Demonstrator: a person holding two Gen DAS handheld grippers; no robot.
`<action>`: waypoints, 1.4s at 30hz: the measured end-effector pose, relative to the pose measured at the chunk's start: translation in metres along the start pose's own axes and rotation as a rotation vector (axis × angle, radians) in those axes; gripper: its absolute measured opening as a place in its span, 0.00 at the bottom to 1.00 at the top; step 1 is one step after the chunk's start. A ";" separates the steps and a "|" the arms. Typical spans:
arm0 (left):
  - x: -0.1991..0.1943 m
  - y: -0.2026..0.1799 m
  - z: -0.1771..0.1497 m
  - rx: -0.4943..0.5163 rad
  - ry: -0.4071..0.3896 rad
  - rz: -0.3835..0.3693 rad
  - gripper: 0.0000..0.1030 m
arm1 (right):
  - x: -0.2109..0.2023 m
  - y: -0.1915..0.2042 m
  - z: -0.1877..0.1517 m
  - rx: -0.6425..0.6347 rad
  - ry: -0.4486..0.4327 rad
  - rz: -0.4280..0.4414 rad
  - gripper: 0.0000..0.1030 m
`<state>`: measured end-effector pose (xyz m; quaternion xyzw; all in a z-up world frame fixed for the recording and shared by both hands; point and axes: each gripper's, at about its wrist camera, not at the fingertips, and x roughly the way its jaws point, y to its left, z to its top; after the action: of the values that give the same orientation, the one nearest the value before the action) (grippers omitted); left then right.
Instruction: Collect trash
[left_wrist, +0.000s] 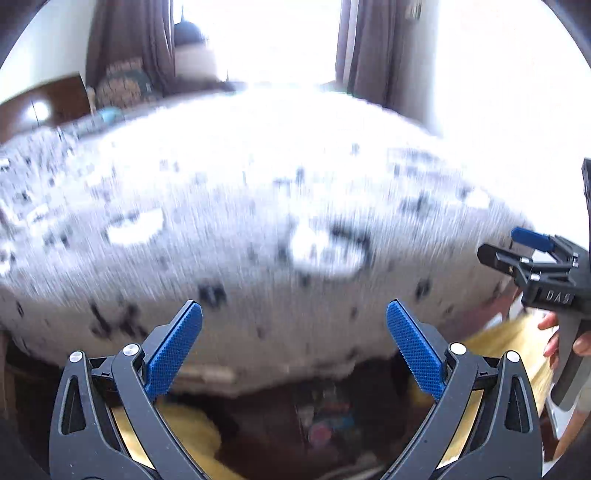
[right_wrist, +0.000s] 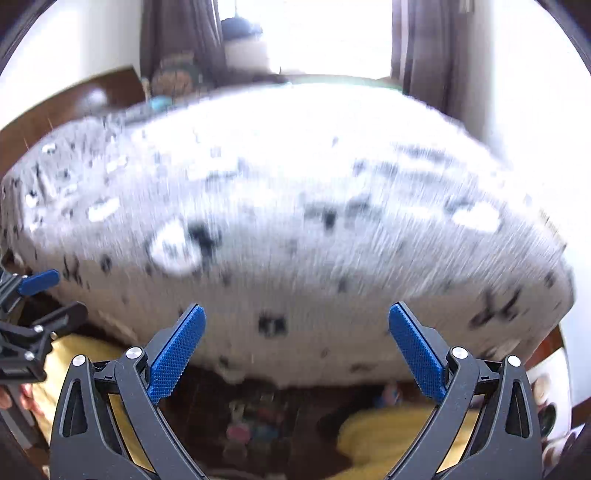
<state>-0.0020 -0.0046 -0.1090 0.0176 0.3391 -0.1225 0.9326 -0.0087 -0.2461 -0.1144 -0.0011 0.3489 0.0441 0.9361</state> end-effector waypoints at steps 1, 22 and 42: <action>-0.007 -0.001 0.007 0.007 -0.036 0.001 0.92 | -0.007 -0.001 0.006 -0.003 -0.035 -0.013 0.97; -0.051 0.023 0.120 -0.013 -0.386 0.092 0.92 | -0.082 -0.034 0.113 0.075 -0.418 -0.148 0.97; -0.052 0.027 0.121 -0.004 -0.391 0.108 0.92 | -0.095 -0.031 0.127 0.074 -0.463 -0.130 0.97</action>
<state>0.0422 0.0190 0.0157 0.0097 0.1503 -0.0727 0.9859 0.0055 -0.2804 0.0433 0.0209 0.1256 -0.0302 0.9914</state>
